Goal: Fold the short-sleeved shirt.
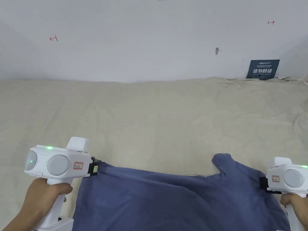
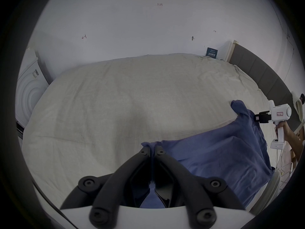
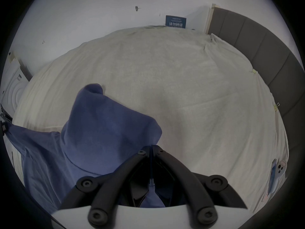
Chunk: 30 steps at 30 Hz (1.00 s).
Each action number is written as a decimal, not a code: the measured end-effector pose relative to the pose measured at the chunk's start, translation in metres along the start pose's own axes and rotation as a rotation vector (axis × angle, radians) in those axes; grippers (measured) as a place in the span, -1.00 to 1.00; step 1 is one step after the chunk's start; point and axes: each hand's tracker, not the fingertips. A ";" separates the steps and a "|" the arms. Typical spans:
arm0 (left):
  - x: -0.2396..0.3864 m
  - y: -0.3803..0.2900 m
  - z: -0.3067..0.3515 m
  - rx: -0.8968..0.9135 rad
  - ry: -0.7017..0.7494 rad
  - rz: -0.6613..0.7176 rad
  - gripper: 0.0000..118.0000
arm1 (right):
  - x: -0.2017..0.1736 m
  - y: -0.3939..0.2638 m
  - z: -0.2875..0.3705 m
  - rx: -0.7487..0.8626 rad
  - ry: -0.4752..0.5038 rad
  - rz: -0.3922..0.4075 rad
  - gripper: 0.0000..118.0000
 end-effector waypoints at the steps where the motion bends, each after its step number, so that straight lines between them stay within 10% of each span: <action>1: 0.000 -0.001 0.001 0.001 0.003 0.002 -0.99 | 0.000 0.001 0.009 0.018 0.009 0.002 -0.99; 30: -0.041 0.118 0.238 0.466 0.164 0.098 -0.99 | 0.014 0.146 0.320 0.761 0.190 0.022 -1.00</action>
